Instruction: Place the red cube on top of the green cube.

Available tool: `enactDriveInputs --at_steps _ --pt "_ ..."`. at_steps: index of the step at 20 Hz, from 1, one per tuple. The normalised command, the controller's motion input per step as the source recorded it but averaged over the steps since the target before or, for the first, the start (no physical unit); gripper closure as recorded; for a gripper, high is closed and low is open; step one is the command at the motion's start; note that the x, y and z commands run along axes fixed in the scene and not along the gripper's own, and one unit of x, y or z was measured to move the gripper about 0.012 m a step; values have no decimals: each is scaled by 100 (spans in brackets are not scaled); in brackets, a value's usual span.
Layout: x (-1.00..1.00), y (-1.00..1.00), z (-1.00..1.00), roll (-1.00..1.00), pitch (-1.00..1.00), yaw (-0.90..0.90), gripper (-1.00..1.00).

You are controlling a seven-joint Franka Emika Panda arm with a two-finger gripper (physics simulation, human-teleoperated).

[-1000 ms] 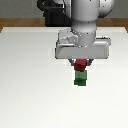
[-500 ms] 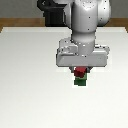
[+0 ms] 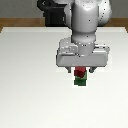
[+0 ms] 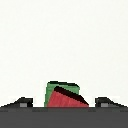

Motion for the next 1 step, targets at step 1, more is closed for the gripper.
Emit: enactDriveInputs --at_steps 1 --pt "0 0 0 0 0 0 -100"
